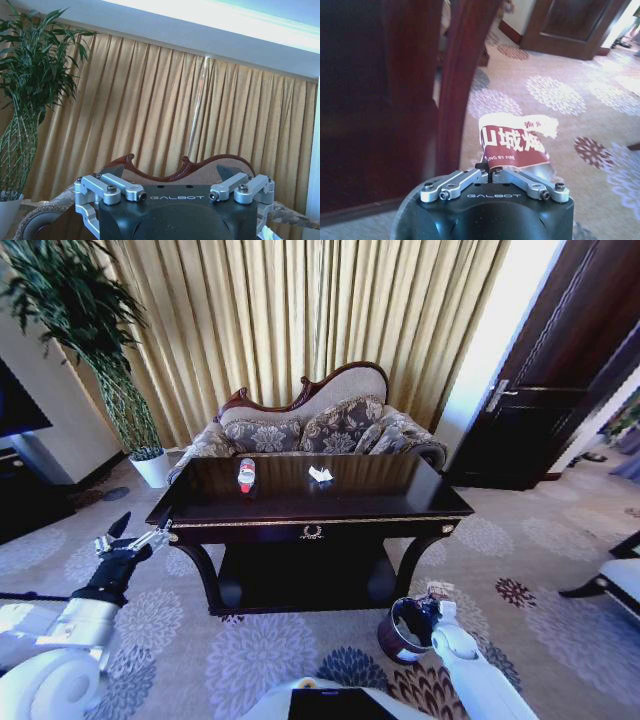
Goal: Move to the front of the table and place the trash on the table into the trash bin.
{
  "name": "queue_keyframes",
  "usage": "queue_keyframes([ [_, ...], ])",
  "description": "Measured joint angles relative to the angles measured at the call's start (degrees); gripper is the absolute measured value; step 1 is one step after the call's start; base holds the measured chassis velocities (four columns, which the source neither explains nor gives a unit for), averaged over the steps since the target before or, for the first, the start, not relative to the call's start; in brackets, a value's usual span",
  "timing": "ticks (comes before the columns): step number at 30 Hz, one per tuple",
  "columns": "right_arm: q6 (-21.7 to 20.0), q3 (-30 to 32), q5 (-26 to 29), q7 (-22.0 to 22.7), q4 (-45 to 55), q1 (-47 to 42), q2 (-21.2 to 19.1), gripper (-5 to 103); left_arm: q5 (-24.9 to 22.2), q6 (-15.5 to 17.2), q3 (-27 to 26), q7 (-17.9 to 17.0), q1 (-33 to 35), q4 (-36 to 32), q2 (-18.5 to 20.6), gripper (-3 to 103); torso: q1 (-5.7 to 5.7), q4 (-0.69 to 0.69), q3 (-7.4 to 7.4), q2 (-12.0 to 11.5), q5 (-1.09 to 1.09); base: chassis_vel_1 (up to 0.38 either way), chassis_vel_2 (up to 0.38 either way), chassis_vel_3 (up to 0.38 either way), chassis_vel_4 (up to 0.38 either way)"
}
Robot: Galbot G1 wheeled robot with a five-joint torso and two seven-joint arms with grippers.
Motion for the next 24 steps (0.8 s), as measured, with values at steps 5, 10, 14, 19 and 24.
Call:
queue_keyframes([
  [5, 0.57, -0.75, -1.15, -0.16, -4.05, 1.14, -0.62, 0, 0.00, 0.02, -0.11, 0.00, -0.02, -0.21, -0.06, 100, 0.00, -0.01, 0.00, 0.00, 0.01, 0.000, 0.000, 0.000, 0.000],
  [10, 1.26, -0.89, -2.56, 0.18, -6.12, 1.90, -0.28, -3, 0.07, 0.08, 0.12, 0.01, 0.10, -0.48, -0.22, 100, 0.00, 0.00, 0.00, 0.00, 0.01, 0.000, 0.000, 0.000, 0.000],
  [14, 1.30, -0.99, -3.12, 1.48, -5.77, 1.75, -0.13, 7, 0.07, 0.20, -0.01, 0.10, 0.27, -0.67, -0.22, 100, 0.00, 0.00, 0.00, 0.00, 0.00, 0.000, 0.000, 0.000, 0.000],
  [19, 1.30, -1.15, -3.50, 3.19, -4.55, 1.21, -0.04, 28, 0.07, 0.22, -0.09, 0.24, 0.37, -0.86, -0.16, 100, 0.00, 0.00, 0.00, 0.00, 0.00, 0.000, 0.000, 0.000, 0.000],
  [24, 1.30, -1.11, -3.53, 3.31, -3.56, 0.73, -0.23, 44, 0.07, 0.21, -0.08, 0.45, 0.47, -1.08, -0.14, 100, 0.00, 0.00, 0.00, 0.00, 0.00, 0.000, 0.000, 0.000, 0.000],
])
